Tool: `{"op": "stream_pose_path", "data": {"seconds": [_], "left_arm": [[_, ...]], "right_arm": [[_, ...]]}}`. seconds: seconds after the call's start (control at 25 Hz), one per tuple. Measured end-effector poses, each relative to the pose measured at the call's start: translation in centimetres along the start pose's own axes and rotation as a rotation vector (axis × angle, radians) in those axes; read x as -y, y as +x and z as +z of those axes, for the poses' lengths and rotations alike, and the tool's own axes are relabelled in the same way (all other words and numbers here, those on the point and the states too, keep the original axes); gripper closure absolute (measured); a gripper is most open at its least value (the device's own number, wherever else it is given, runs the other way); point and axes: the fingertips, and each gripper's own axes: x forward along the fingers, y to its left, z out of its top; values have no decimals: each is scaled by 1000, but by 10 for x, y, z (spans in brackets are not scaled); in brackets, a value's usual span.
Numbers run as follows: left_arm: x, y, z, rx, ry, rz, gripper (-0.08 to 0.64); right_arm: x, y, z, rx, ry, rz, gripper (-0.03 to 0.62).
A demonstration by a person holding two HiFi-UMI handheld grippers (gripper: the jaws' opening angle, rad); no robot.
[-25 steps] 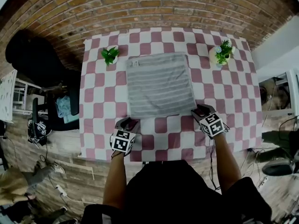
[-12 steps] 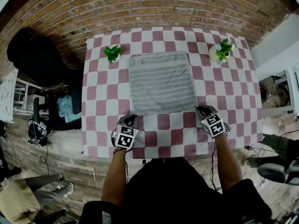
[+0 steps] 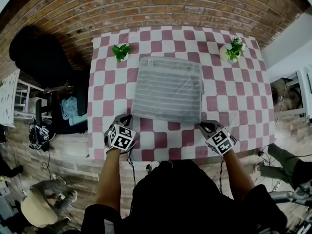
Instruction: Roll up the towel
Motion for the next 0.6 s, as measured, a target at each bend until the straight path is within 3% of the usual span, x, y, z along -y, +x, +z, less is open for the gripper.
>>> {"op": "stream_pose_path", "data": {"seconds": [0.36, 0.52, 0.6], "left_arm": [[-95, 5, -39, -95, 197, 111, 557], [-113, -9, -45, -46, 140, 190, 526], [-102, -21, -49, -14, 91, 207, 391]], "right_arm": [[-167, 34, 53, 50, -143, 333, 580], [-204, 49, 55, 12, -195, 369, 580], [-203, 49, 42, -21, -183, 348, 544]]}}
